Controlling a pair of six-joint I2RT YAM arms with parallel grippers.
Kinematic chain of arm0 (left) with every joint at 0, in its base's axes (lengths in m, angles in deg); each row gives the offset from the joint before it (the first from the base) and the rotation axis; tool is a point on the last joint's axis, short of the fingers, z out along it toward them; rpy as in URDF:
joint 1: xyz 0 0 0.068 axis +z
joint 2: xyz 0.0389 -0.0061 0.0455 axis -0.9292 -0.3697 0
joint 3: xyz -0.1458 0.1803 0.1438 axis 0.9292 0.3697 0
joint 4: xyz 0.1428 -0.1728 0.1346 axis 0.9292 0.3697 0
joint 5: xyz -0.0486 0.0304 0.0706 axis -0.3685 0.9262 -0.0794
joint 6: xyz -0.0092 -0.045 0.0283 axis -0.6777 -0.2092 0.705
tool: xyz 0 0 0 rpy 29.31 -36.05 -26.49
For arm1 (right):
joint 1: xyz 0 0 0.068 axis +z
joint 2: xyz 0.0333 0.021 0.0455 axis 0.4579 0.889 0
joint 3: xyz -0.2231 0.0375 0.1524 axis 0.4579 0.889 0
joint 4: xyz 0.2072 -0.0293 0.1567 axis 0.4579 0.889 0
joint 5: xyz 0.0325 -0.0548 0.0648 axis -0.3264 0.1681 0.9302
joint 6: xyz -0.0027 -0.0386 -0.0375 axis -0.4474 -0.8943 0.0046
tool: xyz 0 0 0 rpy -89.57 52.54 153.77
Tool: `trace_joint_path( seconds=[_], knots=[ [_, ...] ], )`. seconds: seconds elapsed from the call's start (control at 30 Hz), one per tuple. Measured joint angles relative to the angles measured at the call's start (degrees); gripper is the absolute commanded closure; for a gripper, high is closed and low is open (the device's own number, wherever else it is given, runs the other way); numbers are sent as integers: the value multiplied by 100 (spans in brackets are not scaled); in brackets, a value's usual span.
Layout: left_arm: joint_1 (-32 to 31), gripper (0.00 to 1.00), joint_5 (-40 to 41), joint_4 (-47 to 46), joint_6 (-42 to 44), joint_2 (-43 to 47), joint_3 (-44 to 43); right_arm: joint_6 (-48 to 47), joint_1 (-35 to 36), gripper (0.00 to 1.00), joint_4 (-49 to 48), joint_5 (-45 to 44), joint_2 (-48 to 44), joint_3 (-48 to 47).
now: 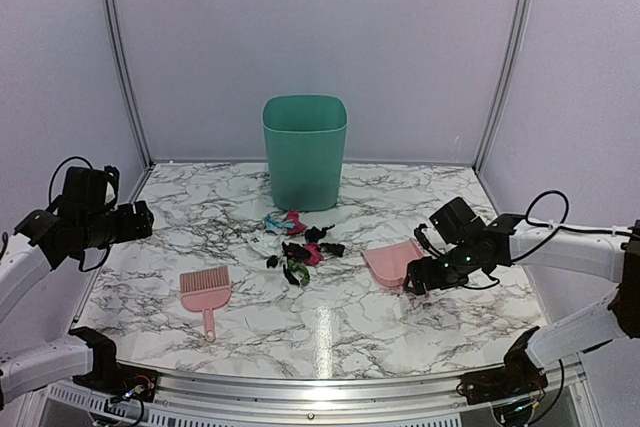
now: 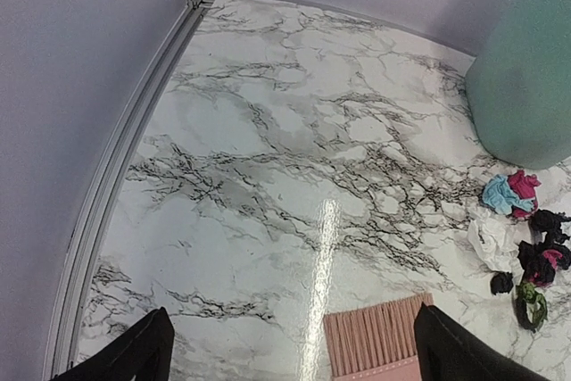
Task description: Sweep away the paper scraps from the table
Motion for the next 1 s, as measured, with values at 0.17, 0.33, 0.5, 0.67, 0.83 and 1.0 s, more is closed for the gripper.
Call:
trace_joint_path(
  seconds=[0.17, 0.33, 0.5, 0.67, 0.83, 1.0],
  knots=[
    [-98, 4, -2, 2, 0, -50, 0, 15, 92, 19, -210, 9, 109, 98],
    [-219, 9, 4, 20, -35, -177, -15, 68, 295, 17, -269, -140, 251, 101],
    [-664, 16, 61, 295, -278, -680, -343, 225, 654, 11, 76, -807, 271, -247],
    [-1172, 21, 46, 625, -927, -1263, -577, 450, 953, 9, 538, -1598, 330, -1196],
    [-1843, 28, 39, 1025, -1902, -1207, -284, 656, 1132, 8, 678, -2070, 330, -1604],
    [-2599, 30, 48, 1158, -2804, -1274, 138, 772, 1174, 9, 590, -2253, 326, -1606]
  ],
)
